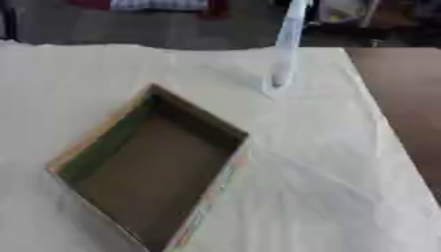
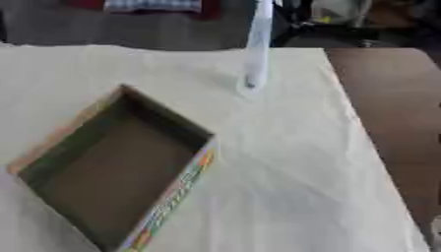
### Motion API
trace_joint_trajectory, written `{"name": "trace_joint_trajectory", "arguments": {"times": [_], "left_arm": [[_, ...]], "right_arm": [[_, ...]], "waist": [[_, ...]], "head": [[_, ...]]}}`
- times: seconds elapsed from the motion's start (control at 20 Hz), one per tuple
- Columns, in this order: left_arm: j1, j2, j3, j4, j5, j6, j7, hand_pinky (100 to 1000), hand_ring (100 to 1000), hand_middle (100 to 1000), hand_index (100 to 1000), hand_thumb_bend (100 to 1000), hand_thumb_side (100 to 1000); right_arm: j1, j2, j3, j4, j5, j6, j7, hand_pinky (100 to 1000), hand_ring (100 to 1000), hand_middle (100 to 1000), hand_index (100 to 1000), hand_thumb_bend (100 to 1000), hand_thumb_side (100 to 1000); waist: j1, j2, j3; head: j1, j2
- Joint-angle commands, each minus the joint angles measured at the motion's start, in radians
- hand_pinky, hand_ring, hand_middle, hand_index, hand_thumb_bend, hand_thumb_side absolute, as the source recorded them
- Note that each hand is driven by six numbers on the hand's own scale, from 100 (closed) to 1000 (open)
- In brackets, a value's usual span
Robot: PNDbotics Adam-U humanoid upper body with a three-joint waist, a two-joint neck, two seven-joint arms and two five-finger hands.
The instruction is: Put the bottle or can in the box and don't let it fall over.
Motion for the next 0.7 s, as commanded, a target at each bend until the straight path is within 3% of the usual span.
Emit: {"name": "trace_joint_trajectory", "arguments": {"times": [0.05, 0.25, 0.45, 0.7], "left_arm": [[-0.005, 0.033, 0.002, -0.011, -0.003, -0.001, -0.001, 1000, 1000, 1000, 748, 486, 547], [-0.002, 0.038, -0.002, -0.011, -0.003, 0.003, -0.002, 1000, 1000, 1000, 748, 486, 547], [0.000, 0.044, -0.003, -0.013, -0.004, 0.005, -0.001, 1000, 1000, 1000, 748, 486, 546], [0.007, 0.049, -0.004, -0.011, -0.007, 0.007, -0.003, 1000, 1000, 1000, 748, 485, 547]], "right_arm": [[-0.011, -0.030, -0.003, -0.017, -0.009, 0.009, 0.003, 960, 1000, 1000, 960, 100, 470], [-0.008, -0.069, -0.001, -0.017, -0.028, 0.021, 0.021, 970, 1000, 1000, 979, 100, 470], [-0.009, -0.155, -0.008, -0.017, -0.058, 0.033, 0.050, 989, 1000, 1000, 999, 100, 470], [-0.017, -0.275, -0.025, -0.017, -0.109, 0.088, 0.065, 991, 1000, 1000, 999, 100, 470]], "waist": [[-0.002, -0.023, 0.003], [-0.013, -0.035, 0.003], [-0.022, -0.045, 0.001], [-0.026, -0.047, -0.005]], "head": [[-0.006, -0.001], [-0.024, 0.010], [-0.041, 0.013], [-0.050, 0.012]]}}
